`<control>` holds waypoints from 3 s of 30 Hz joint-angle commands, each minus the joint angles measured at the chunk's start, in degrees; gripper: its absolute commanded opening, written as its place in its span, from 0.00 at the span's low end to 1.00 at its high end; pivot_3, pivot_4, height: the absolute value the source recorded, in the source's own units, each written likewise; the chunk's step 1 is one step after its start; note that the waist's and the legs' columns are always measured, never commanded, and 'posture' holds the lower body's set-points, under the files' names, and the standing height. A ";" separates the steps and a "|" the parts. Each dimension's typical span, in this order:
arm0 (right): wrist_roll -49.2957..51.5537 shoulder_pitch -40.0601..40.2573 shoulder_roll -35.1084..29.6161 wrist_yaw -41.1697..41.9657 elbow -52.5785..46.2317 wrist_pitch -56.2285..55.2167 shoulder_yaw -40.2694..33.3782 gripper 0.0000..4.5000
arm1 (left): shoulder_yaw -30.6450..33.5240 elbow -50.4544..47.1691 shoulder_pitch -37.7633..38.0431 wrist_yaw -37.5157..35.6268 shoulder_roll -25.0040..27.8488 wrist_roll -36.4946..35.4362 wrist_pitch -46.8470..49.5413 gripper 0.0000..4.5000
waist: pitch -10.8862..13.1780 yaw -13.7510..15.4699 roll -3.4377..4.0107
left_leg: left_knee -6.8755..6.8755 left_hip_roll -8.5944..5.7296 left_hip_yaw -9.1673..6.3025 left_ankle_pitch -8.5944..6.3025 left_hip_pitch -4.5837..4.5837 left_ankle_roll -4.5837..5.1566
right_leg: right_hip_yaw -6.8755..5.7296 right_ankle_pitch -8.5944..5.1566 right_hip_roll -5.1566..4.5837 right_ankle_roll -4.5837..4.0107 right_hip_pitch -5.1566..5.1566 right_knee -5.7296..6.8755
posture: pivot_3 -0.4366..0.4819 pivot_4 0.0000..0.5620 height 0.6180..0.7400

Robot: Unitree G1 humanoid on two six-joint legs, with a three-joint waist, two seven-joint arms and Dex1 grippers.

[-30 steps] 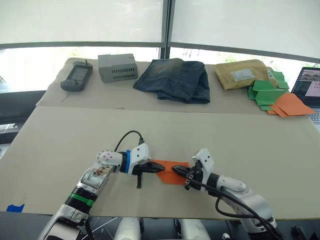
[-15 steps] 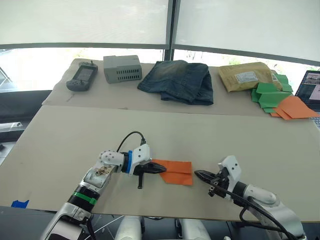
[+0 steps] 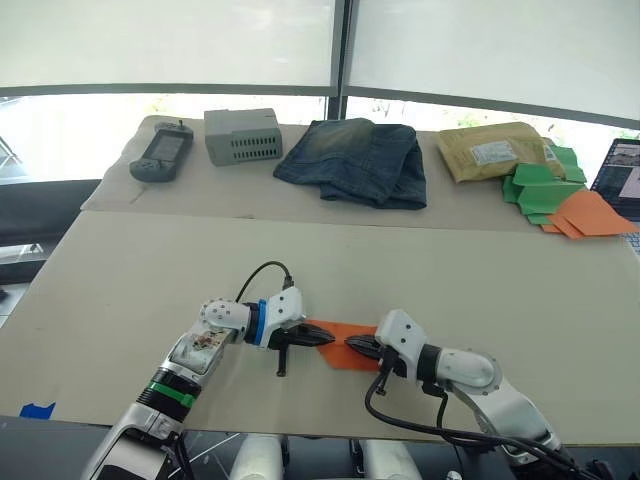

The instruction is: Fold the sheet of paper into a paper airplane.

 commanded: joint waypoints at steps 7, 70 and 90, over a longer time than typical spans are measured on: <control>-0.06 -0.32 3.74 0.90 3.10 -2.15 2.08 0.02 | -1.77 0.54 1.55 0.48 2.07 2.88 1.08 0.00 | -0.02 -0.73 0.00 | -0.07 0.17 -0.07 0.00 0.30 -0.01 | -0.03 -0.02 0.09 -0.05 0.15 0.11 | 0.48 0.27 0.85; 38.63 -13.55 -7.95 9.51 7.75 41.20 -16.16 0.73 | 16.09 -25.69 10.80 9.50 12.06 -12.06 21.40 0.70 | 0.21 -0.87 0.14 | 0.00 0.00 -0.11 -0.19 -0.51 0.07 | 0.03 0.09 0.05 0.43 -0.49 0.10 | 0.48 0.27 0.85; 35.09 -19.53 -6.10 13.82 3.50 28.70 -17.75 0.01 | 16.88 -21.37 14.12 7.11 15.93 -10.76 18.12 0.71 | 0.25 -1.30 0.19 | 0.01 0.01 -0.04 -0.19 -0.50 0.07 | 0.02 0.11 0.09 0.42 -0.51 0.15 | 0.48 0.27 0.85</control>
